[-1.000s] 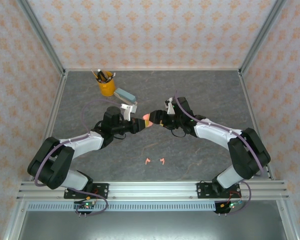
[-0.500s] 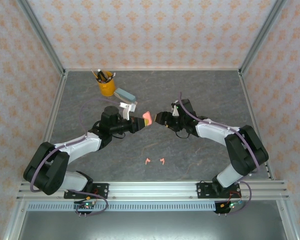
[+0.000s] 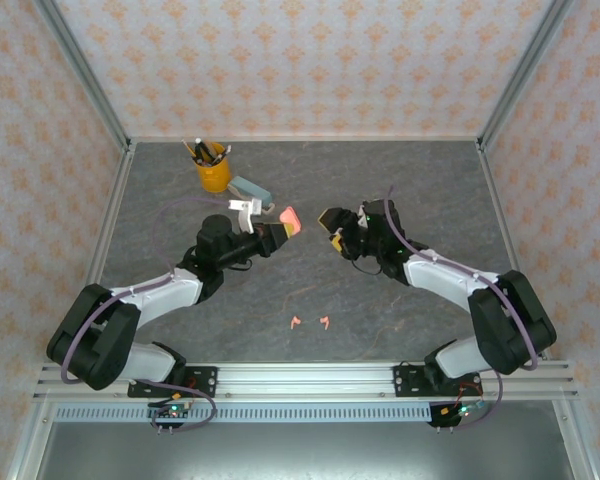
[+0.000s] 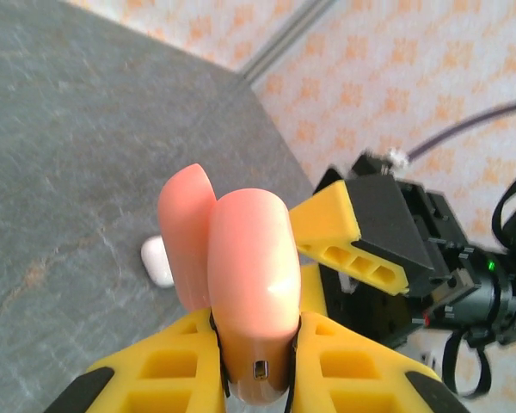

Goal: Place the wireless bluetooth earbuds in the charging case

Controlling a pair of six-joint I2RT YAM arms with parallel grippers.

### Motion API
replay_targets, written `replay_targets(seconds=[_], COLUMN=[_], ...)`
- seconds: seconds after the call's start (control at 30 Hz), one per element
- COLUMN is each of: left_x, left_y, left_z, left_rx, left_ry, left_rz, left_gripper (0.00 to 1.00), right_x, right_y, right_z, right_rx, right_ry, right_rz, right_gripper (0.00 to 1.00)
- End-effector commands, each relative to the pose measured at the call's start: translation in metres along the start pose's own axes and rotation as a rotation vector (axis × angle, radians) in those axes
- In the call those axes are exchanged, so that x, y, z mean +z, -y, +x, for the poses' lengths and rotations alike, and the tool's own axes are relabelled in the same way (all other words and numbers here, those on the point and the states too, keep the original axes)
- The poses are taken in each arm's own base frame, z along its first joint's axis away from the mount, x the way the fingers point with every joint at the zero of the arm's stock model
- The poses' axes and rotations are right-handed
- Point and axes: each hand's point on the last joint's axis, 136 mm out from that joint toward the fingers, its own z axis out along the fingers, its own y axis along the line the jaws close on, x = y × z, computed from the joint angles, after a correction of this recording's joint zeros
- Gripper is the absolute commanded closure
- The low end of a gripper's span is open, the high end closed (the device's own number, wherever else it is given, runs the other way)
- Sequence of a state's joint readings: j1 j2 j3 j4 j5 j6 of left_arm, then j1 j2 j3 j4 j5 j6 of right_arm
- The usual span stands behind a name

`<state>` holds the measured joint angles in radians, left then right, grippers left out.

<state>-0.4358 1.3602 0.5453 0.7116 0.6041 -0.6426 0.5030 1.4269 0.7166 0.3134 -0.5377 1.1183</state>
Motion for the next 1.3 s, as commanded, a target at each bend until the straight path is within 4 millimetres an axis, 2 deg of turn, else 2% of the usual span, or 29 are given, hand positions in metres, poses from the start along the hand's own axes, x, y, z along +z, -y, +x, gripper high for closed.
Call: replay_targets(seconds=[0.0, 0.2, 0.6, 1.0, 1.27], left_x=[-0.006, -0.004, 0.011, 0.015, 0.016], left_y=[0.011, 0.02, 0.035, 0.035, 0.032], left_z=[-0.038, -0.053, -0.052, -0.05, -0.049], left_rx=[-0.018, -0.055, -0.08, -0.088, -0.099], left_ry=[0.186, 0.265, 0.276, 0.281, 0.291], left_rz=[0.028, 0.069, 0.124, 0.131, 0.131], left_gripper=[1.0, 1.0, 1.0, 1.0, 1.0], right_x=[-0.007, -0.003, 0.03, 0.038, 0.034], right_y=[-0.035, -0.062, -0.093, -0.098, -0.102], right_z=[-0.018, -0.022, -0.002, 0.002, 0.005], right_rx=[0.166, 0.243, 0.298, 0.329, 0.332], right_ry=[0.085, 0.098, 0.021, -0.004, -0.014], right_rz=[-0.147, -0.225, -0.308, -0.341, -0.362], right_gripper=[0.3, 0.3, 0.31, 0.42, 0.5])
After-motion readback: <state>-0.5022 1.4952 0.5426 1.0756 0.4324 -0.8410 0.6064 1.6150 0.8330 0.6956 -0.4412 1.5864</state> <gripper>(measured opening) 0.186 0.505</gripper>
